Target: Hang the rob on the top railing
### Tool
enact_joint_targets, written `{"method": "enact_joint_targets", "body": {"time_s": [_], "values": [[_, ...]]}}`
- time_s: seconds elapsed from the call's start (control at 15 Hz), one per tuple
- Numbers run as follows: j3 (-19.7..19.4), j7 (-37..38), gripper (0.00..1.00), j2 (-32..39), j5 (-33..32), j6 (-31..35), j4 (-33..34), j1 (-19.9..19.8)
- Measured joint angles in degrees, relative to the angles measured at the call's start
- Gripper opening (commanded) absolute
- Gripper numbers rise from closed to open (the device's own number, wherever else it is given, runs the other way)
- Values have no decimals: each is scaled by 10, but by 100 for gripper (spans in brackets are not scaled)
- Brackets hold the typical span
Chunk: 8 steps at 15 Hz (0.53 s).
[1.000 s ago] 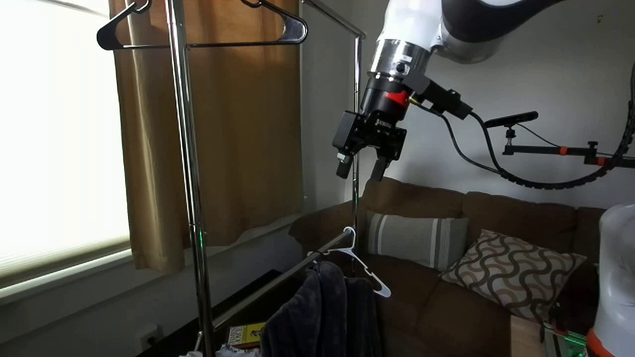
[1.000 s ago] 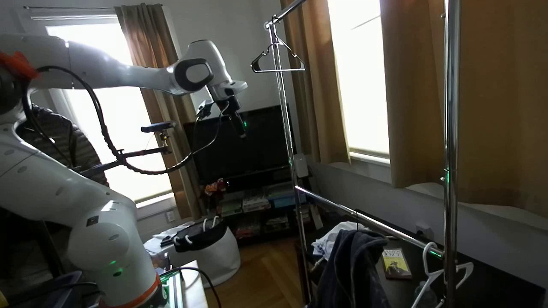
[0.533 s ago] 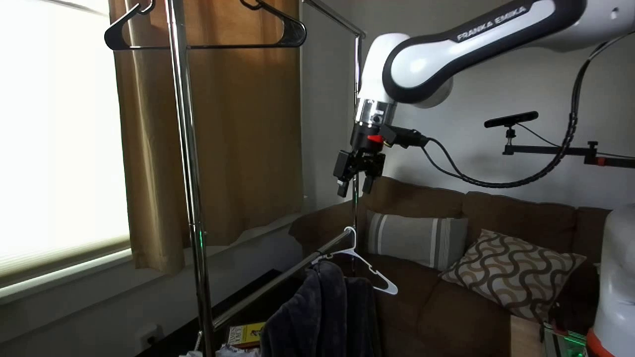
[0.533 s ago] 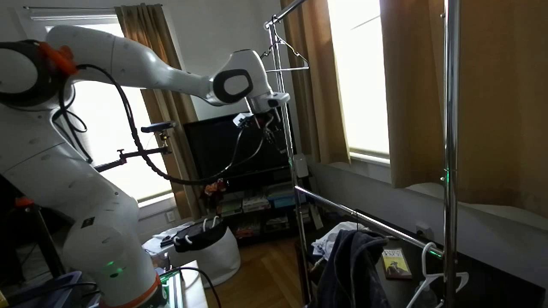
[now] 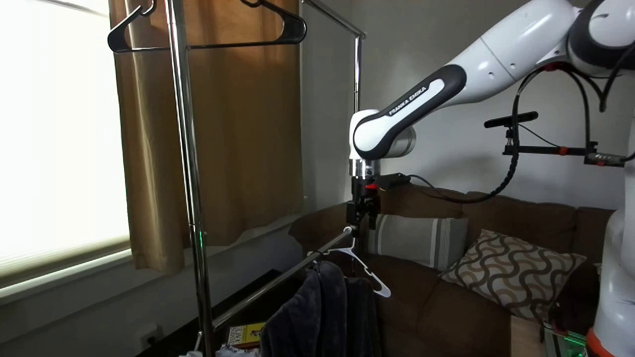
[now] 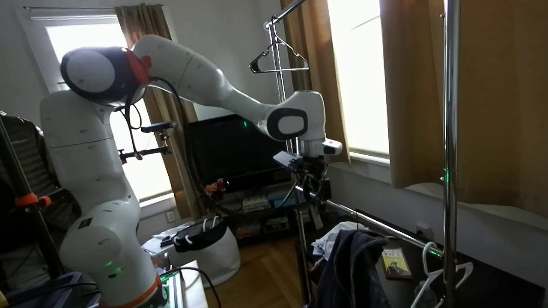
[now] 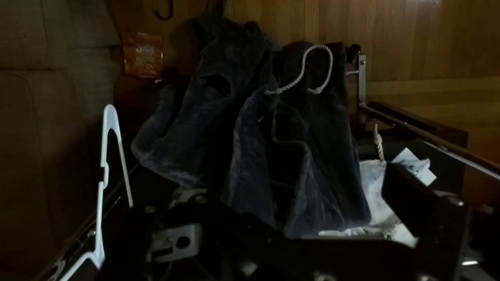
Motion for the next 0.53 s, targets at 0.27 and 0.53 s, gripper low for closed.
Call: {"method": "enact_joint_targets", "body": {"time_s": [0.27, 0.53], "values": [[-3, -6, 100, 37, 0, -2, 21, -2], [6, -68, 100, -1, -25, 58, -4, 3]]}}
